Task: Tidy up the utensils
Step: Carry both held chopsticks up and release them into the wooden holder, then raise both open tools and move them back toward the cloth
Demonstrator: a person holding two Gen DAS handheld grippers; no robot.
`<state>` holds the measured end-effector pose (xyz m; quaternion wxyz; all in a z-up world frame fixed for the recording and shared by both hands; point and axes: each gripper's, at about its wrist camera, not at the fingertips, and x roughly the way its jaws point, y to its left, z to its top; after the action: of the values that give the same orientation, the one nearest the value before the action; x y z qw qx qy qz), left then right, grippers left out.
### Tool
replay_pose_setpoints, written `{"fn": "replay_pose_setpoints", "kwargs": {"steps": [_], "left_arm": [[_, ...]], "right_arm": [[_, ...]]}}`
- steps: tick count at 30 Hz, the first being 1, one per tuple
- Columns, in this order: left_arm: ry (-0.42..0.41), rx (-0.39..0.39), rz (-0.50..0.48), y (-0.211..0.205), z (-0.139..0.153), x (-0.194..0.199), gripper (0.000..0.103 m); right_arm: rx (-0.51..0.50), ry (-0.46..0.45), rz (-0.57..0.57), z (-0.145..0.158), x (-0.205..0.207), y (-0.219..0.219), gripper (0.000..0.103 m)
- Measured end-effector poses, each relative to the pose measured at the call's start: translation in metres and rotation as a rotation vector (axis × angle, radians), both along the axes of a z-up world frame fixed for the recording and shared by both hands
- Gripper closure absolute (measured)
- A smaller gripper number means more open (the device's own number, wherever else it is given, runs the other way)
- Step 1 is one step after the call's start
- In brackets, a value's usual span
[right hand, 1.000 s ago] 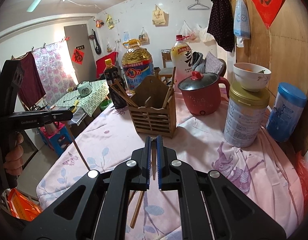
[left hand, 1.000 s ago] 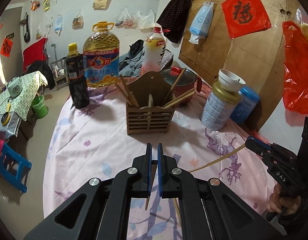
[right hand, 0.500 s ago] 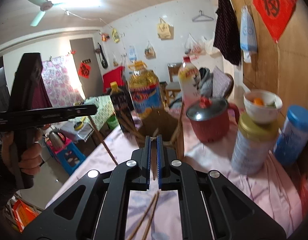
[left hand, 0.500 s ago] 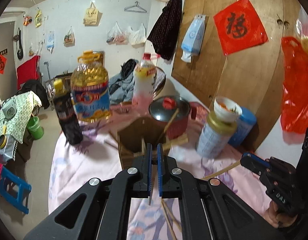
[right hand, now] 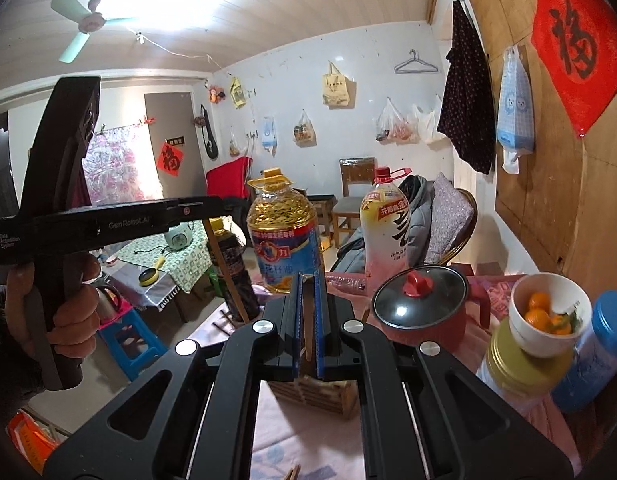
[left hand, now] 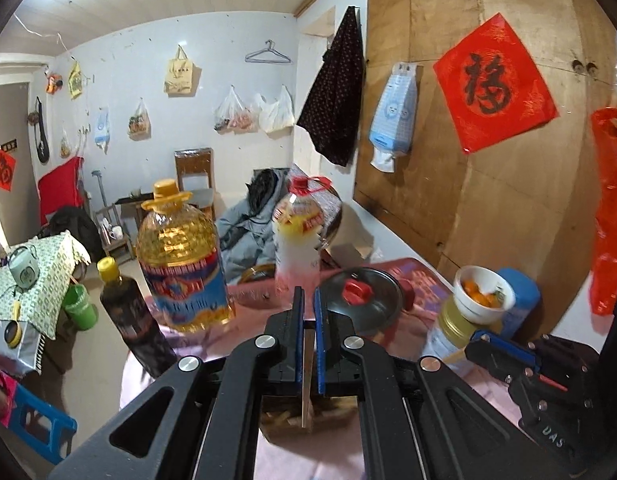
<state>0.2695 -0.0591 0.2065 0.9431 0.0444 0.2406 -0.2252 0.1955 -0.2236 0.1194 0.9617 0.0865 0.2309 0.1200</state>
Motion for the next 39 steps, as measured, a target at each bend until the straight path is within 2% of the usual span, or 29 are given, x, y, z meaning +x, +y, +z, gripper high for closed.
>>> {"fn": "replay_pose_setpoints", "kwargs": {"steps": [4, 6, 7, 8, 9, 10, 13, 17, 21, 23, 25, 27, 31, 39], "left_arm": [[-0.008, 0.012, 0.042, -0.003, -0.017, 0.027, 0.098], [-0.006, -0.009, 0.051, 0.000, -0.031, 0.035, 0.097], [0.004, -0.012, 0.075, 0.002, -0.041, 0.039, 0.093], [0.030, -0.006, 0.099, 0.005, -0.050, 0.043, 0.085], [0.058, -0.008, 0.118, 0.009, -0.059, 0.045, 0.060], [0.065, -0.019, 0.140, 0.014, -0.064, 0.043, 0.051], [0.093, -0.023, 0.155, 0.027, -0.075, 0.037, 0.050], [0.139, -0.042, 0.201, 0.049, -0.084, 0.027, 0.040], [0.164, -0.055, 0.251, 0.071, -0.091, 0.010, 0.030], [0.177, -0.064, 0.269, 0.079, -0.093, 0.002, 0.029], [0.195, -0.071, 0.283, 0.085, -0.096, -0.007, 0.025], [0.207, -0.073, 0.309, 0.093, -0.100, -0.019, 0.022], [0.214, -0.066, 0.328, 0.100, -0.105, -0.039, 0.019], [0.248, -0.061, 0.334, 0.104, -0.118, -0.073, 0.018]], "right_arm": [[0.000, 0.038, -0.005, -0.018, 0.022, 0.002, 0.097], [-0.011, 0.086, 0.003, -0.033, 0.031, 0.005, 0.095], [-0.019, 0.126, 0.001, -0.042, 0.037, 0.006, 0.092], [-0.018, 0.161, -0.015, -0.050, 0.039, 0.005, 0.091], [-0.002, 0.171, -0.014, -0.053, 0.040, 0.002, 0.090], [0.019, 0.173, -0.013, -0.055, 0.039, 0.000, 0.090], [0.037, 0.152, -0.039, -0.052, 0.031, -0.008, 0.089], [0.065, 0.136, -0.058, -0.045, 0.022, -0.016, 0.085], [0.070, 0.116, -0.078, -0.039, 0.004, -0.016, 0.072], [0.070, 0.115, -0.087, -0.038, -0.006, -0.016, 0.068], [0.077, 0.116, -0.098, -0.038, -0.014, -0.017, 0.058], [0.082, 0.114, -0.107, -0.037, -0.024, -0.016, 0.053], [0.079, 0.109, -0.118, -0.036, -0.045, -0.014, 0.044], [0.064, 0.112, -0.125, -0.037, -0.079, -0.009, 0.039]]}}
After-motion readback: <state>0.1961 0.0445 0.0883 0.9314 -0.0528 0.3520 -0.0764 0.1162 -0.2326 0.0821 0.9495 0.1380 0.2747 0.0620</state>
